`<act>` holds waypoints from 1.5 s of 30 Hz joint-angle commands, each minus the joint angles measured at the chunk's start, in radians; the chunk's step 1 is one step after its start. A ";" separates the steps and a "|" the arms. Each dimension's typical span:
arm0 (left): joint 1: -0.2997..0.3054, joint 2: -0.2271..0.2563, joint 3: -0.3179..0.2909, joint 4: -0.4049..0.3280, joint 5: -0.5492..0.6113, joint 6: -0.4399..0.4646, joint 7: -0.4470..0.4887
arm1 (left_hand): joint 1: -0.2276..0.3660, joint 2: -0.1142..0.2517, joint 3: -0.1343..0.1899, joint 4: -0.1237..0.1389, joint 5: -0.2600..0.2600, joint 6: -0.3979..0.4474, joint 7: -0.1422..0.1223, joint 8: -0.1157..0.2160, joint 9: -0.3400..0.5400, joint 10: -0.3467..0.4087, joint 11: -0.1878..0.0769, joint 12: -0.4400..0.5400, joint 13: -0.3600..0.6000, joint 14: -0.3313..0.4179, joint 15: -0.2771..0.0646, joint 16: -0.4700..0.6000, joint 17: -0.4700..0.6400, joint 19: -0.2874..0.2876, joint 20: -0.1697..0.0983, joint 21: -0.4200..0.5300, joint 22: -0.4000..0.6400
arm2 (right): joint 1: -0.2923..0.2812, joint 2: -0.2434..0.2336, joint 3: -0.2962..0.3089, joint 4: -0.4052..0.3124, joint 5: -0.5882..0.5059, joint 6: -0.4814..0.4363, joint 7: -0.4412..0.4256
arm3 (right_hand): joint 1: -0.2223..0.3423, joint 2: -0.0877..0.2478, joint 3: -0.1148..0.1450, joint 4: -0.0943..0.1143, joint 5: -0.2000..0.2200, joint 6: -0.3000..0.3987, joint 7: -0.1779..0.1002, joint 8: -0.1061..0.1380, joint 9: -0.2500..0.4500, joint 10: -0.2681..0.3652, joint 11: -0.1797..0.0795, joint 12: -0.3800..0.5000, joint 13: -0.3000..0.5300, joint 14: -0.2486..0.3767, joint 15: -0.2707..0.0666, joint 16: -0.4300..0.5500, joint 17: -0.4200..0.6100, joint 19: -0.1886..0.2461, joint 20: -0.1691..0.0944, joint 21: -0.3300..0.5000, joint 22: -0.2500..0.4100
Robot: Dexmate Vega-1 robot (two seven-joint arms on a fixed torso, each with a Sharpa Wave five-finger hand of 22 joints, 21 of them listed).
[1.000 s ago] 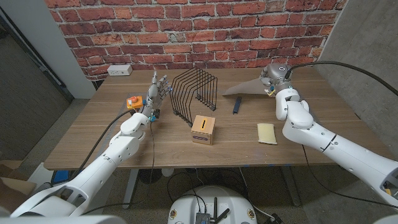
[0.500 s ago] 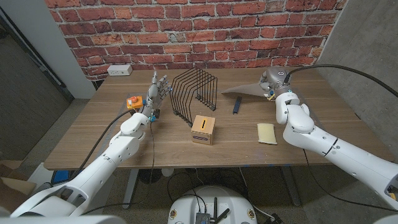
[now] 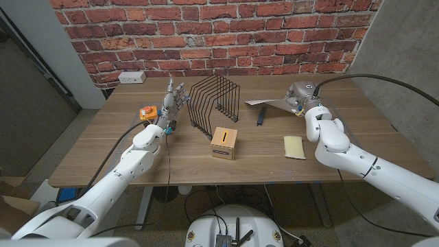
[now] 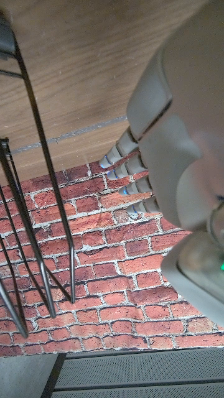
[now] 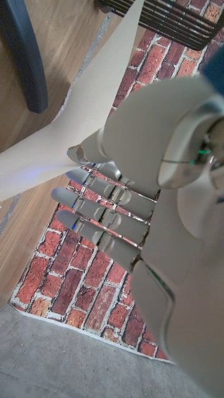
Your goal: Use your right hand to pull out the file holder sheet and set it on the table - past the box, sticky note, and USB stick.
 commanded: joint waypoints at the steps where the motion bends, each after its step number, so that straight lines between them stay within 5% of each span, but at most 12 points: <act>1: 0.000 0.000 0.000 0.000 0.000 0.000 0.000 | -0.002 0.010 0.000 0.006 0.007 0.005 -0.004 0.008 0.002 -0.001 -0.008 0.006 0.005 0.007 -0.005 0.006 0.003 0.006 0.002 0.008 0.006 | -0.012 -0.026 -0.006 -0.011 -0.021 0.036 0.058 | -0.009 -0.003 0.006 0.001 -0.003 0.001 -0.006 -0.005 0.004 -0.008 -0.003 -0.001 -0.002 -0.010 -0.078 -0.008 -0.001 -0.005 -0.139 -0.005 0.000; 30: 0.001 0.001 0.000 -0.001 0.000 0.001 0.000 | -0.003 0.011 0.000 0.006 0.007 0.004 -0.006 0.008 0.002 -0.001 -0.009 0.006 0.005 0.006 -0.004 0.006 0.003 0.006 0.002 0.008 0.006 | -0.025 -0.008 -0.029 0.005 -0.203 0.108 0.089 | -0.076 -0.028 -0.017 0.017 -0.005 -0.017 0.008 -0.019 0.002 -0.030 -0.002 0.000 -0.017 -0.033 -0.077 -0.009 0.000 0.000 -0.136 -0.008 -0.004; 45: 0.001 0.001 0.000 -0.001 0.000 0.001 0.000 | -0.003 0.011 0.000 0.006 0.007 0.003 -0.006 0.007 0.002 0.000 -0.008 0.006 0.005 0.007 -0.004 0.006 0.003 0.006 0.002 0.008 0.006 | -0.049 0.002 -0.004 0.006 -0.224 0.185 0.129 | -0.133 -0.071 -0.044 0.021 -0.004 -0.060 0.021 -0.045 0.001 -0.065 -0.002 -0.003 -0.018 -0.050 -0.071 -0.011 -0.001 0.010 -0.132 -0.013 -0.008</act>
